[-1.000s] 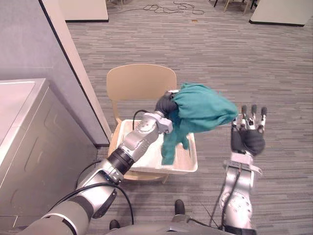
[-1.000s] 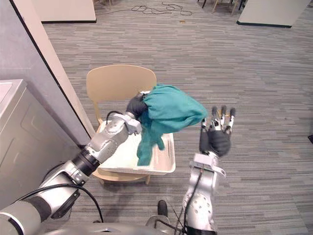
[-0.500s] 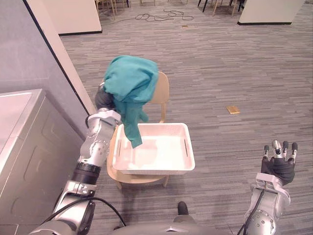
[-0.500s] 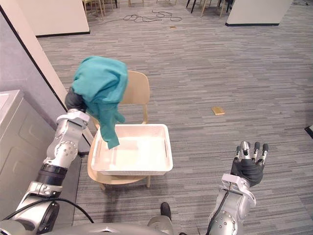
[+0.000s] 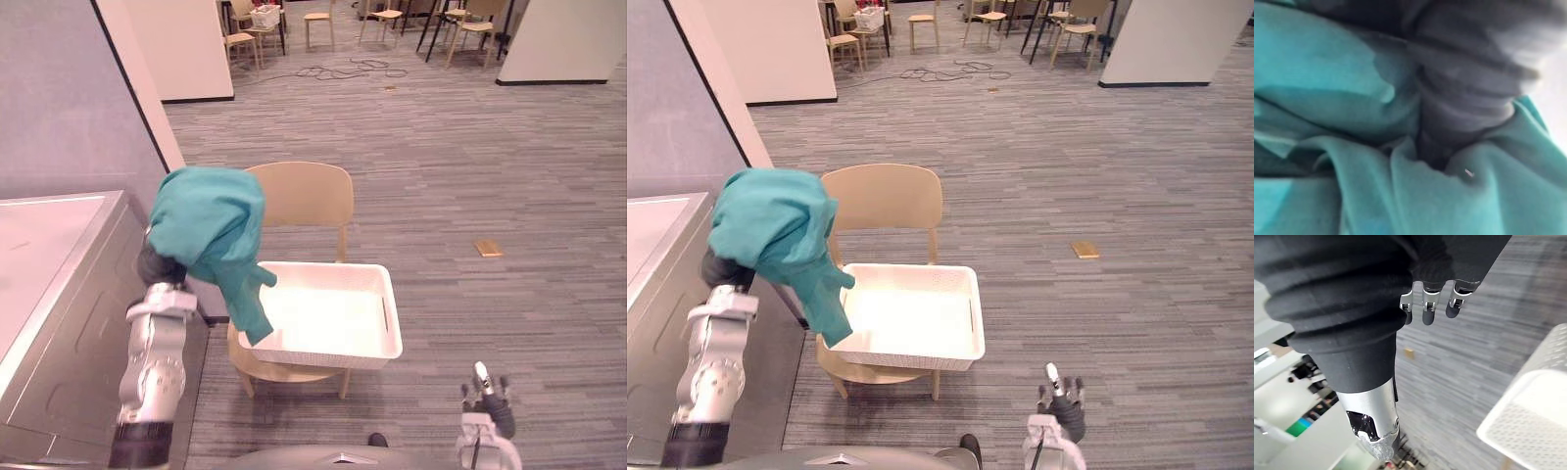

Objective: Pick up the laundry basket with both hands and put the clothes into the washing machine.

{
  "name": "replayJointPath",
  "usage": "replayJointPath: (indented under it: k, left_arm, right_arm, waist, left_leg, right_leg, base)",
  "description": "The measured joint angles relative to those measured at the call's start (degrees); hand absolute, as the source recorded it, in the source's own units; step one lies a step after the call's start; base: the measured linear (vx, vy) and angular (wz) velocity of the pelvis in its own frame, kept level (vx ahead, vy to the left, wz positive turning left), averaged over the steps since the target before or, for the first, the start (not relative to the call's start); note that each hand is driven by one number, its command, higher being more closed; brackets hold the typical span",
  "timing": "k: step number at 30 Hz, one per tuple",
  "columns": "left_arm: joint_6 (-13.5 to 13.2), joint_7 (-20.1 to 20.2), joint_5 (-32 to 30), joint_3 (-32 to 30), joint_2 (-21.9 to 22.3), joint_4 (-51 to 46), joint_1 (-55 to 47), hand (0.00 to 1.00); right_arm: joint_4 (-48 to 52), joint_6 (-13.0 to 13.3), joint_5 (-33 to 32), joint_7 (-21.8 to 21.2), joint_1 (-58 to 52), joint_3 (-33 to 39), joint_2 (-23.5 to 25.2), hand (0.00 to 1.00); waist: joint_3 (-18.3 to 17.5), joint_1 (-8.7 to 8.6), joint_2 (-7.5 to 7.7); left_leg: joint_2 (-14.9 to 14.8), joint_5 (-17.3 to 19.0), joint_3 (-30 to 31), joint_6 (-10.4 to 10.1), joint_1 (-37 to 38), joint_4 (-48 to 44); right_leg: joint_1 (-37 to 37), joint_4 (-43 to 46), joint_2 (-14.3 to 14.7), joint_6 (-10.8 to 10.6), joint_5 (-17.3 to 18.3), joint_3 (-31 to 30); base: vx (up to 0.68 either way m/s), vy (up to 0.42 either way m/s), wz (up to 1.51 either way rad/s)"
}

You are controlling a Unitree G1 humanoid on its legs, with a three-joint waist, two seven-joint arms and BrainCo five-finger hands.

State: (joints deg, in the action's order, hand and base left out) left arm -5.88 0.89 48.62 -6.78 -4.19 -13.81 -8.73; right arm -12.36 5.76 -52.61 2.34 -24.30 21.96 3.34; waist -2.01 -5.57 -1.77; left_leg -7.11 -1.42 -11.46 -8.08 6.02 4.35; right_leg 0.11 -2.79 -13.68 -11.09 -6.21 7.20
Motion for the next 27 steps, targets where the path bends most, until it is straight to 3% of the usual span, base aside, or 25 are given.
replayJointPath:
  k: [1, 5, 11, 14, 16, 21, 27]
  left_arm:
    - [-0.51, 0.98, 0.63, -0.35, 1.8, -0.37, -3.77, 1.0]
    - [-1.17, 2.62, 3.05, -0.84, 4.93, 2.57, -10.42, 1.0]
    - [-0.84, 3.34, 5.23, -3.94, 8.97, 22.09, -13.52, 1.0]
    - [-0.78, 3.32, 6.33, -4.47, 9.06, 28.08, -13.57, 1.0]
    - [-0.77, 3.33, 6.28, -4.31, 9.02, 32.37, -13.56, 1.0]
    - [0.03, 3.56, 4.6, -1.61, 8.66, 37.3, -13.62, 1.0]
    - [1.29, 4.9, 3.36, 1.38, 8.62, 38.19, -14.41, 1.0]
  right_arm:
    - [-3.42, -0.18, 0.92, -0.97, -0.88, -0.54, 0.46, 0.0]
    - [-10.1, -2.0, 3.23, -3.49, -1.89, -2.82, 0.66, 0.0]
    - [-25.78, -2.32, 5.77, -5.44, -1.83, -2.15, 0.44, 0.0]
    - [-31.68, -2.58, 7.54, -5.48, -1.57, -2.24, -0.17, 0.0]
    - [-36.75, -3.49, 12.4, -5.28, -0.68, -2.78, -1.39, 0.0]
    - [-40.71, -3.7, 16.88, -4.69, 1.01, -3.32, -2.68, 0.0]
    - [-45.35, -3.7, 16.6, -4.26, 5.8, -3.0, -4.39, 0.0]
  waist:
    - [-0.27, 1.03, 0.09]
    - [-0.32, 2.39, 0.15]
    - [-0.44, 4.29, 1.11]
    - [-0.56, 4.52, 1.81]
    - [-0.64, 4.85, 2.15]
    - [-0.48, 4.81, 3.09]
    - [1.76, 4.58, 1.69]
  left_leg:
    - [-0.04, 0.02, 0.2, -0.06, 0.02, 0.0]
    - [-0.22, -0.07, 0.84, -0.15, 0.16, -0.01]
    - [-0.95, 0.35, 1.81, -0.18, 1.15, -0.97]
    - [-1.09, 0.85, 2.01, 0.01, 1.17, -1.49]
    - [-1.17, 1.15, 1.99, -0.25, 1.13, -1.35]
    - [-1.17, 1.35, 1.91, -0.44, 1.05, -1.34]
    - [-2.66, 4.44, 3.73, -0.41, 0.59, -7.73]
  right_leg:
    - [0.18, 0.07, 0.0, 0.1, 0.03, 0.22]
    - [0.92, 0.56, -0.05, 0.26, 0.49, 1.43]
    - [3.1, 2.1, -0.02, 0.29, 1.82, 3.95]
    - [3.75, 2.03, -0.04, 0.58, 2.09, 4.43]
    - [3.84, 1.97, 0.02, 0.55, 2.16, 4.48]
    - [3.76, 1.97, 0.05, 0.26, 2.45, 4.41]
    - [4.13, 8.85, 0.39, 0.81, 6.95, 4.65]
  base:
    - [0.0, -0.012, 0.1]
    - [-0.02, -0.013, 0.14]
    - [-0.02, -0.016, 0.15]
    - [-0.04, -0.007, 0.07]
    - [-0.05, -0.008, 0.02]
    - [-0.02, -0.001, 0.0]
    - [0.01, -0.015, 0.08]
